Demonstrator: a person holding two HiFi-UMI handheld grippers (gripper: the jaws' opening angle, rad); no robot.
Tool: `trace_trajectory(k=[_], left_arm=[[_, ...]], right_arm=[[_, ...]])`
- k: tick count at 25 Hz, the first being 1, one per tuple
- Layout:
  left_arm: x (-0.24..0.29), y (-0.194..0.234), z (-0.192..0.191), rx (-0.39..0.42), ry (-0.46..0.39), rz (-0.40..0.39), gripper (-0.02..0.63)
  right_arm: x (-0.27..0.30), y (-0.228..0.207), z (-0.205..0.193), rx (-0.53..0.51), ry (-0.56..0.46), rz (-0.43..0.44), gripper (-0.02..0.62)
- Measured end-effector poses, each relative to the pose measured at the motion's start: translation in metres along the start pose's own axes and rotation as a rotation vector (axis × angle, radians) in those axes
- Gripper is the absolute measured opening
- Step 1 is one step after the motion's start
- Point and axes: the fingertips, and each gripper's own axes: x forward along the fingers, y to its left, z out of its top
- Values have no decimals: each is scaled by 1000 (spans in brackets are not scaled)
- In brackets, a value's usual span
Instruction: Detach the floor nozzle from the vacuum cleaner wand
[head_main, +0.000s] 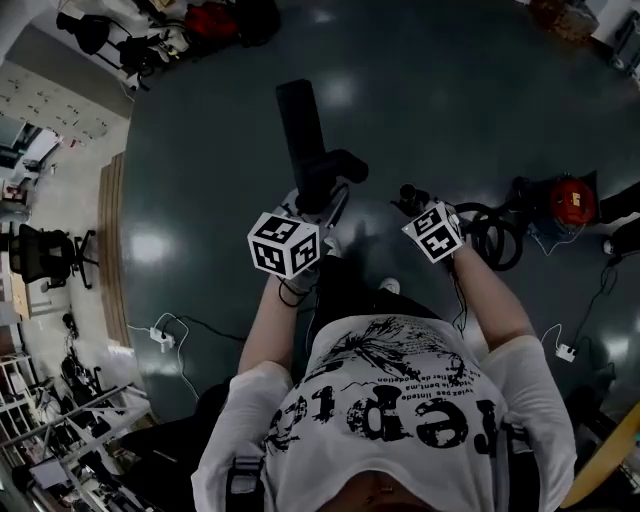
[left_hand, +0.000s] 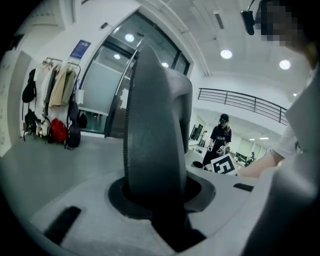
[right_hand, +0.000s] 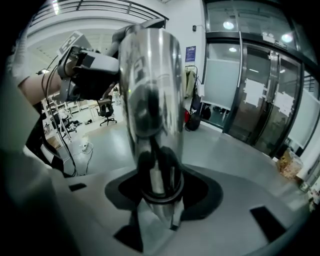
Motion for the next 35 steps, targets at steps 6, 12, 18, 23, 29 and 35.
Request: trace_trajectory(k=[6, 12, 18, 23, 29, 35], left_arm=[[56, 106, -100, -146, 136, 38, 110], [122, 211, -180, -210, 211, 18, 110], [150, 291, -237, -355, 291, -42, 110], [189, 347, -306, -490, 358, -50, 110], [244, 427, -392, -628, 368, 102, 112], [289, 519, -490, -793, 294, 244, 112]], right_arm=[[109, -5, -27, -50, 142, 122, 178], [236, -29, -64, -75, 261, 174, 179], [333, -38, -97, -67, 379, 201, 179], [412, -66, -144, -22, 411, 167, 179], [530, -68, -166, -21, 339, 157, 178], [658, -52, -230, -58, 427, 184, 175]])
